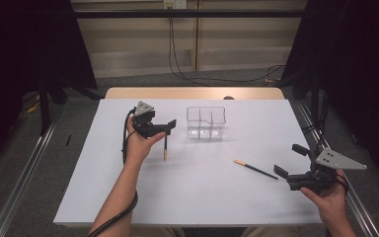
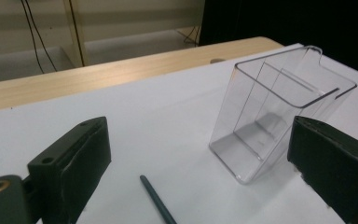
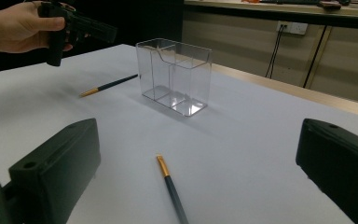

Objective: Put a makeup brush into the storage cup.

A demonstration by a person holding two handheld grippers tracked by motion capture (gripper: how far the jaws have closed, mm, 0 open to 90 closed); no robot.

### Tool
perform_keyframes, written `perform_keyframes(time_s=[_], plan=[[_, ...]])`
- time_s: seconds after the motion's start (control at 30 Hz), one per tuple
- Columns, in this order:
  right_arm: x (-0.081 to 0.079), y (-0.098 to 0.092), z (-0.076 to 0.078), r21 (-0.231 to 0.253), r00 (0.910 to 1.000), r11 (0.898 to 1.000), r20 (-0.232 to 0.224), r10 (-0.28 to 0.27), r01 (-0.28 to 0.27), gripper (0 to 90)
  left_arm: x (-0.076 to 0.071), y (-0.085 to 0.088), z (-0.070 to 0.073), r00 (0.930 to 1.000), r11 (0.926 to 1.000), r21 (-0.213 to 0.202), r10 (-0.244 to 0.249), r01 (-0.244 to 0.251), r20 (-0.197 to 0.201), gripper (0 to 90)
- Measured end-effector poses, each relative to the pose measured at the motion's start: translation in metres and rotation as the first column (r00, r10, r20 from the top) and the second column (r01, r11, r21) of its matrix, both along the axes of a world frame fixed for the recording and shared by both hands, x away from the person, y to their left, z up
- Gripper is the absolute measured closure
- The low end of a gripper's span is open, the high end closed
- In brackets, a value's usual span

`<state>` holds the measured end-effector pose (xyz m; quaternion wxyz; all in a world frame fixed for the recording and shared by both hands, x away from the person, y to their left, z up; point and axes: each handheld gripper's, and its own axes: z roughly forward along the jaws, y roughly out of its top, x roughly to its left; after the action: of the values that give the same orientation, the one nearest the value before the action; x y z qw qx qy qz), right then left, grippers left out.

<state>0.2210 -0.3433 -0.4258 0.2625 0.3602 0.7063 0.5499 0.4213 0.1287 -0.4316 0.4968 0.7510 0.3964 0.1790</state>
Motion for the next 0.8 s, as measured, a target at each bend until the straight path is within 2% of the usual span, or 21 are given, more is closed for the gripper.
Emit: perform_keyframes(time_s=[0.17, 0.27, 0.37, 0.47, 0.53, 0.57, 0.6, 0.77, 0.8], plan=[[0.000, -0.001, 0.000, 0.004, 1.0000, 1.000, 0.001, 0.001, -0.001, 0.0, 0.002, -0.001, 0.003, 0.9987, 0.9995, 0.024, 0.021, -0.020, -0.046, 5.8], [0.000, -0.001, 0.000, 0.000, 1.0000, 1.000, 0.001, -0.002, 0.002, 0.0, 0.004, -0.004, 0.003, 0.9964, 0.9955, 0.094, 0.003, 0.005, -0.084, 5.7], [0.000, -0.001, 0.001, 0.002, 1.0000, 1.000, 0.001, -0.004, 0.004, 0.0, 0.005, -0.007, 0.004, 0.9906, 0.9926, 0.121, 0.011, 0.006, -0.137, 5.5], [0.000, -0.001, 0.000, 0.001, 1.0000, 1.000, 0.000, -0.002, 0.002, 0.0, 0.008, -0.009, 0.005, 0.9808, 0.9874, 0.157, 0.010, 0.021, -0.195, 5.5], [0.000, -0.001, 0.000, 0.002, 1.0000, 1.000, -0.001, 0.001, -0.001, 0.0, 0.009, -0.010, 0.006, 0.9721, 0.9820, 0.184, 0.003, 0.042, -0.235, 5.6], [0.000, -0.001, 0.000, -0.002, 1.0000, 1.000, -0.004, 0.001, -0.001, 0.0, 0.010, -0.011, 0.006, 0.9655, 0.9777, 0.204, 0.005, 0.049, -0.260, 5.8], [0.000, 0.000, 0.000, -0.001, 1.0000, 1.000, -0.004, 0.003, -0.003, 0.0, 0.010, -0.011, 0.006, 0.9633, 0.9748, 0.217, 0.011, 0.050, -0.268, 5.8], [0.001, 0.001, -0.001, -0.002, 1.0000, 1.000, -0.006, 0.007, -0.007, 0.0, 0.014, -0.014, 0.007, 0.9383, 0.9652, 0.253, 0.028, 0.064, -0.345, 6.1], [0.001, 0.001, -0.001, -0.002, 1.0000, 1.000, -0.006, 0.007, -0.007, 0.0, 0.014, -0.014, 0.007, 0.9336, 0.9611, 0.267, 0.029, 0.072, -0.357, 6.1]])
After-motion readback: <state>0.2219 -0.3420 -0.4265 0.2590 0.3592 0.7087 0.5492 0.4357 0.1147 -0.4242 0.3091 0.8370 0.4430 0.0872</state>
